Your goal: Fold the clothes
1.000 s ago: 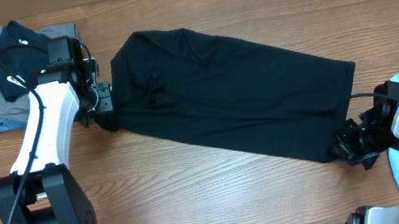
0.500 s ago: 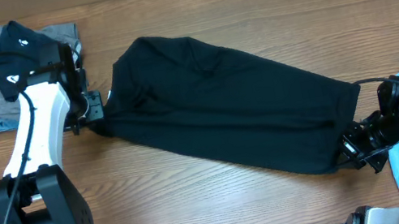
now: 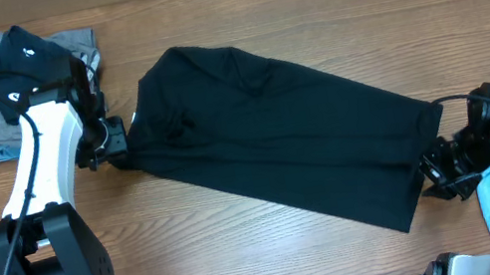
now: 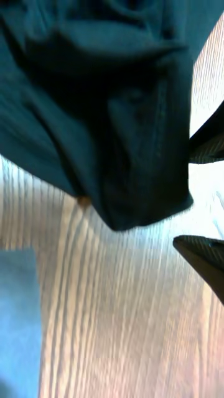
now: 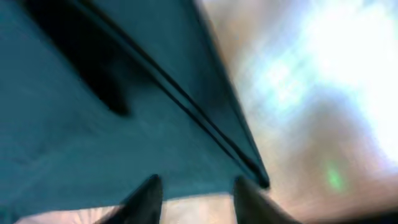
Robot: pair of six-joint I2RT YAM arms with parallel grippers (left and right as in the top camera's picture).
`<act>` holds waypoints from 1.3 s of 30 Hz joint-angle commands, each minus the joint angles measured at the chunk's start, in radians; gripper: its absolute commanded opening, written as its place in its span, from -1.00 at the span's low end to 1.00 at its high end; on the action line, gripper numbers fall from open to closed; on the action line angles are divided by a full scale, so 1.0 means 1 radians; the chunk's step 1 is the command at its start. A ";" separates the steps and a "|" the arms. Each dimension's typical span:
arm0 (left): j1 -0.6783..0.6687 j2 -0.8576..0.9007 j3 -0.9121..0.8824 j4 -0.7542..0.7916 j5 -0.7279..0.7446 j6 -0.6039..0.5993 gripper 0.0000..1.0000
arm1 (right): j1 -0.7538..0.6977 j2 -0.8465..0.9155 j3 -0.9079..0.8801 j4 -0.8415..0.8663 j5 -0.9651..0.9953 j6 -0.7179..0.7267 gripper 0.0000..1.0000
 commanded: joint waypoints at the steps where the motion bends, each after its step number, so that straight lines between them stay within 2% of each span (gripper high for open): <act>1: 0.002 -0.032 0.028 0.026 0.144 0.032 -0.15 | 0.011 -0.014 0.034 0.083 -0.058 -0.042 0.11; 4: 0.002 -0.032 0.028 0.069 0.261 0.075 -0.02 | 0.029 -0.014 0.034 0.121 -0.075 -0.040 0.34; 6: 0.001 -0.032 0.028 0.106 0.365 0.097 0.11 | 0.046 -0.014 0.033 0.142 -0.076 -0.017 0.37; 9: -0.014 -0.032 0.028 0.156 0.444 0.115 0.13 | 0.076 -0.014 0.022 0.193 -0.075 0.029 0.35; 11: -0.034 -0.032 0.028 0.182 0.444 0.120 0.14 | 0.098 -0.013 0.005 0.230 -0.063 0.076 0.25; 15: -0.102 -0.031 0.028 0.216 0.425 0.149 0.23 | 0.129 -0.013 -0.023 0.266 -0.050 0.100 0.25; 21: -0.151 -0.032 0.028 0.143 0.180 0.117 0.22 | 0.120 -0.013 -0.023 0.269 0.023 0.124 0.33; 26: -0.153 -0.027 0.027 0.142 0.328 0.114 0.30 | 0.122 -0.012 -0.026 0.288 0.024 0.125 0.33; 29: -0.172 -0.013 0.021 0.167 0.328 0.082 0.37 | 0.123 -0.010 -0.026 0.293 0.043 0.178 0.32; 31: -0.186 0.015 0.019 0.173 0.327 0.046 0.36 | 0.123 -0.005 -0.026 0.312 0.047 0.204 0.18; 39: -0.201 0.068 0.019 0.164 0.342 -0.142 0.42 | 0.158 0.000 -0.026 0.316 0.035 0.203 0.18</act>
